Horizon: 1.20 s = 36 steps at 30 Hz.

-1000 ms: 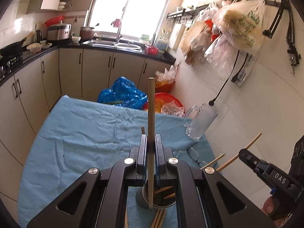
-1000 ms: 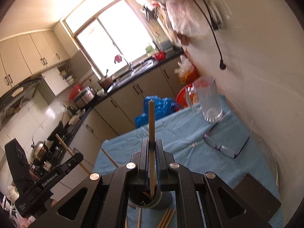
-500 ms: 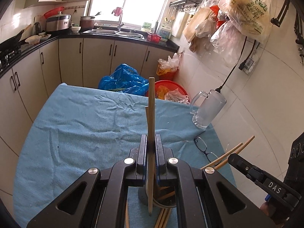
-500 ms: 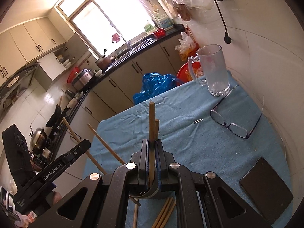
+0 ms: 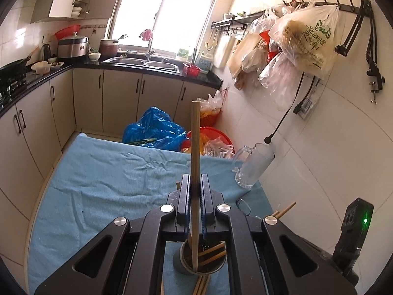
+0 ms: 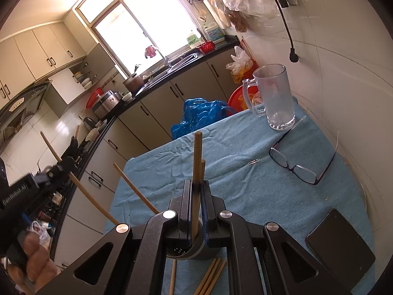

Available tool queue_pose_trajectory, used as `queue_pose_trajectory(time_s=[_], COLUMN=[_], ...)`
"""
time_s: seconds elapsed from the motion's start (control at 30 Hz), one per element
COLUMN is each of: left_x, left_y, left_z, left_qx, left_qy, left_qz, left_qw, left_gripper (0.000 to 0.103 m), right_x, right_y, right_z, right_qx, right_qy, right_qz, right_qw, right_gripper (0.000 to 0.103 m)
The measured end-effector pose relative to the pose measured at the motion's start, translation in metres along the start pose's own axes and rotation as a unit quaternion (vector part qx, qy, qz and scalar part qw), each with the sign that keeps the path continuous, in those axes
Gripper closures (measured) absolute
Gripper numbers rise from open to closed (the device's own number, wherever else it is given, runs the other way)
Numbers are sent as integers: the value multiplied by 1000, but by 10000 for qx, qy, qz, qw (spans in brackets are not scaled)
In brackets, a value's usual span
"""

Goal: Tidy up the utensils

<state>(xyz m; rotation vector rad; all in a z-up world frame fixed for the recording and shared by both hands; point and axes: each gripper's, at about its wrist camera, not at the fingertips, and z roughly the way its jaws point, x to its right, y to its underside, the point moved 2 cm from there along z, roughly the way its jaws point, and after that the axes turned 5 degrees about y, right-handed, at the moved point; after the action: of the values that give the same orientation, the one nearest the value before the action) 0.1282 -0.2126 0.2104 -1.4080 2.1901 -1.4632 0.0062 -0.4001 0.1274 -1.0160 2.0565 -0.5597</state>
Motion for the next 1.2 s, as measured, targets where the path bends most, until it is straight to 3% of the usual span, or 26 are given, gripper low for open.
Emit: queue_pose_trajectory(time_s=[0.33, 0.73, 1.0, 1.2], left_x=[-2, -14, -12, -13], left_y=[8, 44, 46, 45], left_z=[27, 67, 63, 49], left_qx=[-189, -709, -672, -568], left_qy=[-31, -115, -64, -54], left_qz=[3, -3, 37, -25], left_qw=[9998, 9974, 9977, 9984], left_gripper=[97, 97, 96, 77], right_x=[-1, -5, -2, -1], right_y=[-1, 4, 4, 5], right_z=[1, 16, 11, -6], right_qx=[-10, -208, -116, 24], right_qy=[23, 2, -21, -69], right_qz=[-22, -120, -149, -178], right_qw=[10000, 9997, 9998, 9998], right_gripper=[96, 95, 95, 89])
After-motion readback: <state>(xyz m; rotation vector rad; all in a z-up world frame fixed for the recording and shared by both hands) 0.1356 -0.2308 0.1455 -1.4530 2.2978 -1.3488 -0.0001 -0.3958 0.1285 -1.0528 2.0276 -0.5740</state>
